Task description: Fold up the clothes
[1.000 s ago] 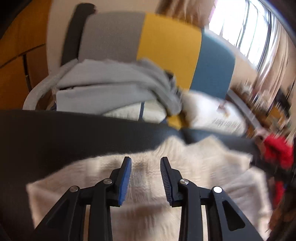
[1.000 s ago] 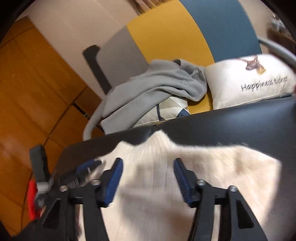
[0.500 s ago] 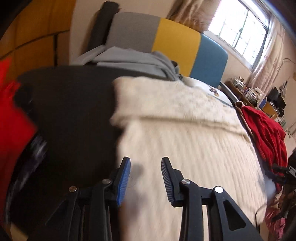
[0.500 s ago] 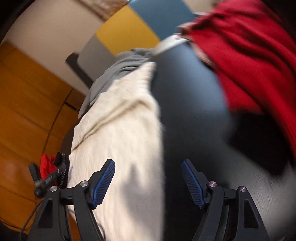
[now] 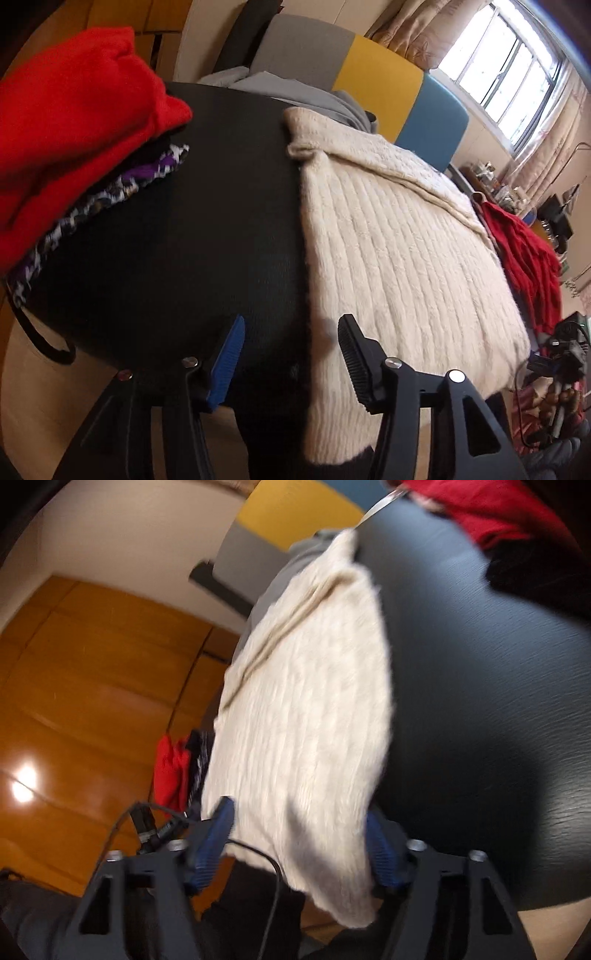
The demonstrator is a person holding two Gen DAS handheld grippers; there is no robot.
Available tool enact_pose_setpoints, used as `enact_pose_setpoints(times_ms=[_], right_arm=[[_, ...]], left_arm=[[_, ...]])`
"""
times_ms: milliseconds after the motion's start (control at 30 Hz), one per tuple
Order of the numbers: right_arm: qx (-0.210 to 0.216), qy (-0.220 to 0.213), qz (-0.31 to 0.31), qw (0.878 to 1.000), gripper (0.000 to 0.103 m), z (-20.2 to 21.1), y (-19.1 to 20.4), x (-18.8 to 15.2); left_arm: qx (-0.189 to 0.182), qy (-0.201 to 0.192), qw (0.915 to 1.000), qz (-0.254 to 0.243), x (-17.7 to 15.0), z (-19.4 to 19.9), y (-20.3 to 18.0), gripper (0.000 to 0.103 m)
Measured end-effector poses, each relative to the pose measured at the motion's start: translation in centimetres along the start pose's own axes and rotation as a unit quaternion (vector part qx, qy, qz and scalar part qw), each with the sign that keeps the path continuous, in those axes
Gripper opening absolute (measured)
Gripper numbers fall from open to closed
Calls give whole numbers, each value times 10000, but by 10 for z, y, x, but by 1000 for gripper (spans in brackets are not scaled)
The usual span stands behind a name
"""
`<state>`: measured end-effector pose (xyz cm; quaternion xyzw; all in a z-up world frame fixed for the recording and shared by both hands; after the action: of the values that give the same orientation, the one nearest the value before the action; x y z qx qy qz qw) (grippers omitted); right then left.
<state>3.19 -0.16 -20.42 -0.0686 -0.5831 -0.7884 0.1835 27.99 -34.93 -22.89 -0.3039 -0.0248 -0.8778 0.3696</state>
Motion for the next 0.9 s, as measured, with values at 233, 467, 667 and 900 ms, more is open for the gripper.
enact_pose_setpoints(times_ms=[233, 467, 667, 900], right_arm=[[184, 28, 37, 9998, 46, -3, -2, -16], [258, 269, -16, 9993, 51, -5, 2, -21], [-121, 329, -3, 9994, 16, -8, -4, -25], [-216, 410, 139, 9988, 9, -7, -4, -26]], left_arm=[[-317, 25, 9995, -5, -11, 2, -7, 56], [-660, 255, 9971, -264, -34, 0, -40, 56], [-638, 435, 9968, -202, -34, 1, -49, 7], [-1406, 786, 9867, 210, -27, 0, -54, 6]])
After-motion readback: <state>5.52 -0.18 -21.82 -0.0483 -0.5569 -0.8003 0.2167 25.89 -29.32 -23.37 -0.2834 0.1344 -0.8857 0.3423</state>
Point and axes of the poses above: each gripper's, at about its wrist camera, not at the fingertips, and z roughly against the way its jaws point, y to its left, x to its top, the point moved 8 cm from there along -z, roughly the way its jaws point, and after that the axes turned 13 degrees about x, right-handed, at the moved point
